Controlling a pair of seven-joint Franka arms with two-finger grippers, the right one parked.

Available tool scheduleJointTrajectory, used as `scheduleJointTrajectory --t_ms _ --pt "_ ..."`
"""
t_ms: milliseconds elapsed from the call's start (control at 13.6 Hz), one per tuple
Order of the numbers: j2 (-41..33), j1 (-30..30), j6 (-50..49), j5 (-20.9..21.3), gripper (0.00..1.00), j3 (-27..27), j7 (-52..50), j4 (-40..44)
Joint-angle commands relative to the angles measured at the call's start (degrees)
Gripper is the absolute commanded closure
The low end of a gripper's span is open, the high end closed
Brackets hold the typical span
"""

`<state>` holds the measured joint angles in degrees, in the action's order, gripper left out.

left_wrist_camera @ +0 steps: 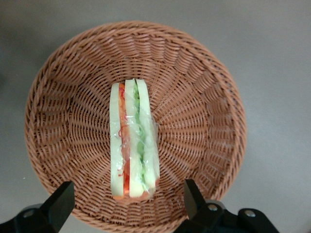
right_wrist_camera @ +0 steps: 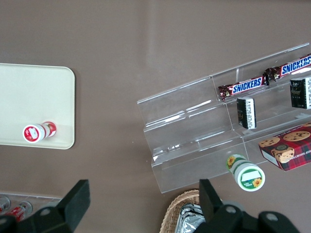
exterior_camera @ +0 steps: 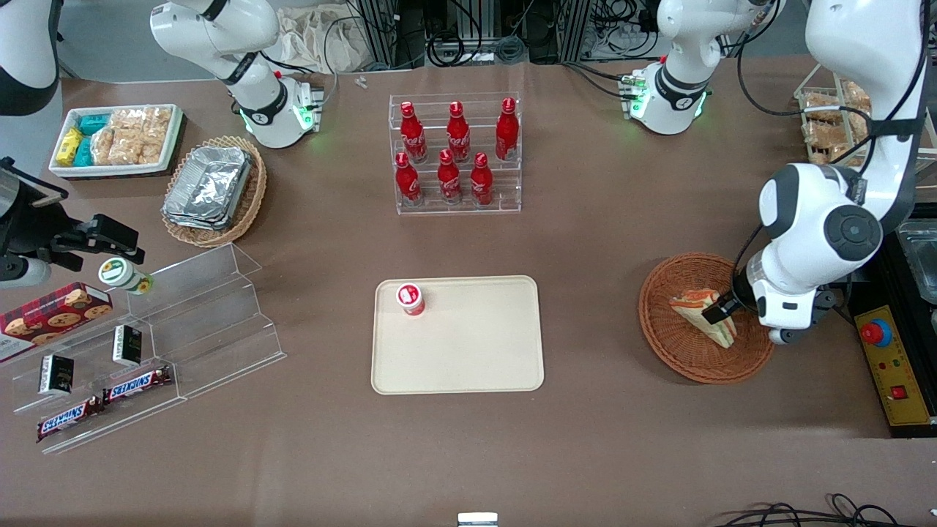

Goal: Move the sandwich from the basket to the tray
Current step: 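Close the left gripper on the sandwich and lift it from the basket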

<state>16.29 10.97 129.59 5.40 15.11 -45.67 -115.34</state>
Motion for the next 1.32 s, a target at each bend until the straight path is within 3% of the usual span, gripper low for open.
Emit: scheduleJointTrajectory --t_ms 0,734,881,954,1174,1248 --pt "0.5 0.0 3.0 1.5 0.00 0.0 -2.5 -1.6" --pt "3.3 0.0 11.8 1.5 0.00 -2.0 -4.2 -7.2" --pt "5.1 0.0 12.1 1.1 0.00 -2.1 -8.8 -6.3" --pt "6.4 0.0 12.4 1.1 0.08 -2.1 -11.3 -5.4" --pt "6.9 0.0 12.5 1.5 0.94 -2.1 -13.7 -5.1" --pt "7.0 0.0 12.5 1.5 1.00 -2.1 -13.7 -5.0"
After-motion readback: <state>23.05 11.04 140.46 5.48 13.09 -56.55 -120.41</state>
